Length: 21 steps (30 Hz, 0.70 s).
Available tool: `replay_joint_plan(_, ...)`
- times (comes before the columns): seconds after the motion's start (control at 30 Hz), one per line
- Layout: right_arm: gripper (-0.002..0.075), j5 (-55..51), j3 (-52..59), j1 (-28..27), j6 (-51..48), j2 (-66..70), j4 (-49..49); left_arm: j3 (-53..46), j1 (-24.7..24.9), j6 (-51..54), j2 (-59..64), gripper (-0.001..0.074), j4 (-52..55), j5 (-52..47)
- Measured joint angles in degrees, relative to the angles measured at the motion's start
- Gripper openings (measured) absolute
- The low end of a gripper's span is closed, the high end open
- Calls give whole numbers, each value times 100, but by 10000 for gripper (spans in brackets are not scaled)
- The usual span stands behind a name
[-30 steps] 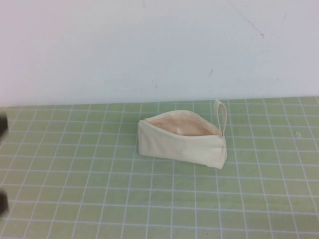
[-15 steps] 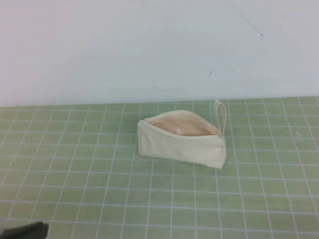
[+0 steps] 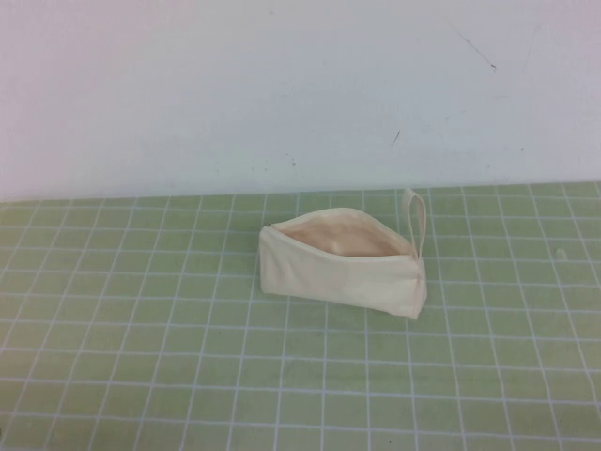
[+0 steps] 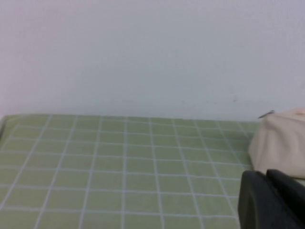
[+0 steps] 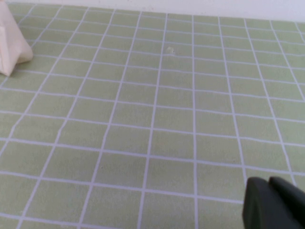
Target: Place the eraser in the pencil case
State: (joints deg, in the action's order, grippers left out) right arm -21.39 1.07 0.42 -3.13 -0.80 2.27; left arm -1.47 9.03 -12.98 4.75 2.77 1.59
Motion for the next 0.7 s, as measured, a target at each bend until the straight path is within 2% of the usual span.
replay_joint_plan(0.03,-1,0,0,0,0,0,0,0,-103,-28,-170,-1,-12,-159)
replay_joint_plan(0.07,-1,0,0,0,0,0,0,0,-283,-83,-455,-1,-34,-722)
replay_joint_plan(0.23,-1,0,0,0,0,0,0,0,-511,-89,-531,-1,-83,-1933)
replay_joint_plan(0.47,-1,0,0,0,0,0,0,19,-532,466,-531,-1,-83,-2042)
replay_joint_plan(0.7,-1,0,0,0,0,0,0,22,-544,532,-531,-1,-95,-2078)
